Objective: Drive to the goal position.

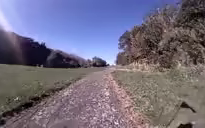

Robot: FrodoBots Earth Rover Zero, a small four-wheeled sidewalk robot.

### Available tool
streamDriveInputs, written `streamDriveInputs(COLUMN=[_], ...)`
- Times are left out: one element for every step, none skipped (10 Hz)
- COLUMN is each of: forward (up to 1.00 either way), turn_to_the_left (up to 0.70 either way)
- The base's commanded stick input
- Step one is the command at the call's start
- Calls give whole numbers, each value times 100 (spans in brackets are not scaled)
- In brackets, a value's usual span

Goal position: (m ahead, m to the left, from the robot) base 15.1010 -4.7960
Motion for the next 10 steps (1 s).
streamDriveInputs(forward=[100,100,100,100,100,100,100,100,100,100], turn_to_the_left=[0,0,0,0,0,0,0,0,0,0])
